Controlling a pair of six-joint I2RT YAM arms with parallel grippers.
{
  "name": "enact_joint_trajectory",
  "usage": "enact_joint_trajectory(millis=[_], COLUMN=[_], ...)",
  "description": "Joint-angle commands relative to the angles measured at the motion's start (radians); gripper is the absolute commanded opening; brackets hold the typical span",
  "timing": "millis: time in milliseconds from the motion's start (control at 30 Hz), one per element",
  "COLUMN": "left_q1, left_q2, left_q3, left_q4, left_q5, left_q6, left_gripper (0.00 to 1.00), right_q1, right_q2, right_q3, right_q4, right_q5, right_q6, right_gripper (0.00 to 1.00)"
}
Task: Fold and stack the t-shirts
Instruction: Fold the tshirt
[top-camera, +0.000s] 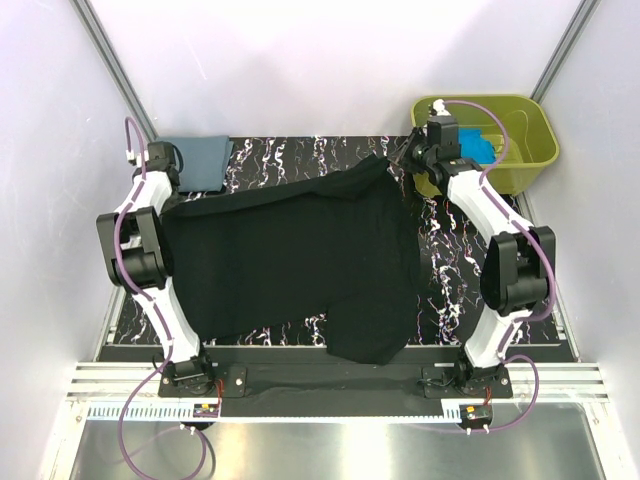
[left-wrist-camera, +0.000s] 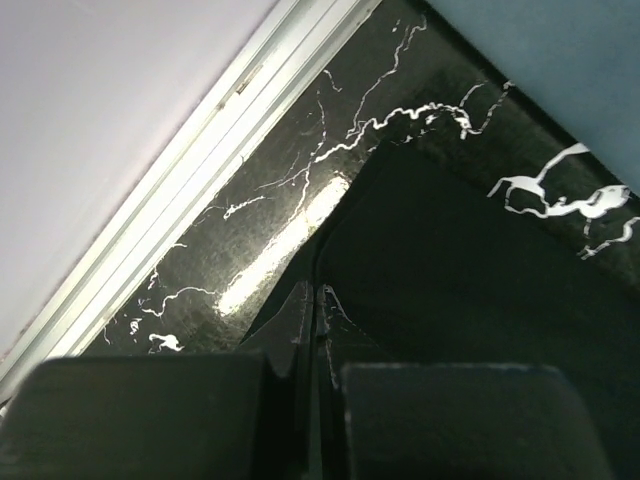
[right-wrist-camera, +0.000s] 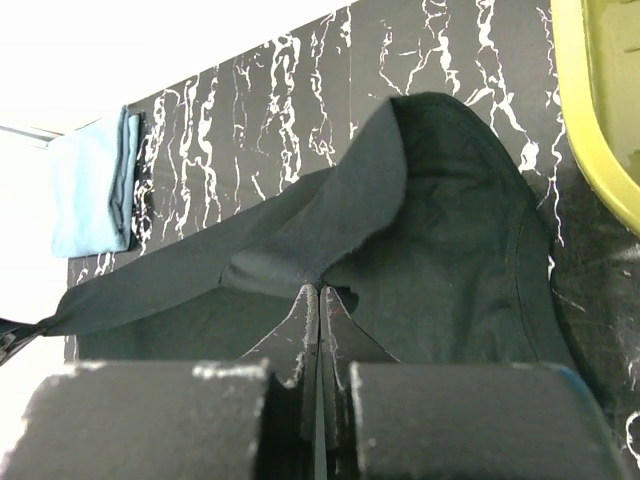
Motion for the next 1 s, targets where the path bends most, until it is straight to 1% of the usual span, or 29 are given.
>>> enact_joint_trajectory(millis=[0, 200, 333, 633, 967], left_q1=[0.018, 0.024, 0.027, 0.029, 0.036], left_q2=[0.029, 0.061, 0.064, 0.058, -0.003], left_q3=[0.053, 0.054, 0.041, 0.027, -0.056], left_q4=[-0.040, -0.057, -0.071, -0.111, -0.129], left_q5=[0.024, 0.038, 0.036, 0.042, 0.047], left_q6=[-0.010, -0.002, -0.005, -0.001, -0.027], left_gripper=[0.00, 0.00, 0.00, 0.00, 0.00], right_q1=[0.000, -0.001, 0.000, 0.002, 0.001], right_q2=[-0.083, -0.149, -0.172, -0.111, -0.074], right_q3=[-0.014, -0.110, -0.146, -0.154, -0.149], right_q4=[-0.046, -0.054, -0.057, -0.060, -0.066], right_q5=[0.010, -0.004, 0.012, 0.019, 0.044], right_q6=[-0.011, 0.023, 0.015, -0.018, -0.038], right_gripper=[0.00, 0.00, 0.00, 0.00, 0.00])
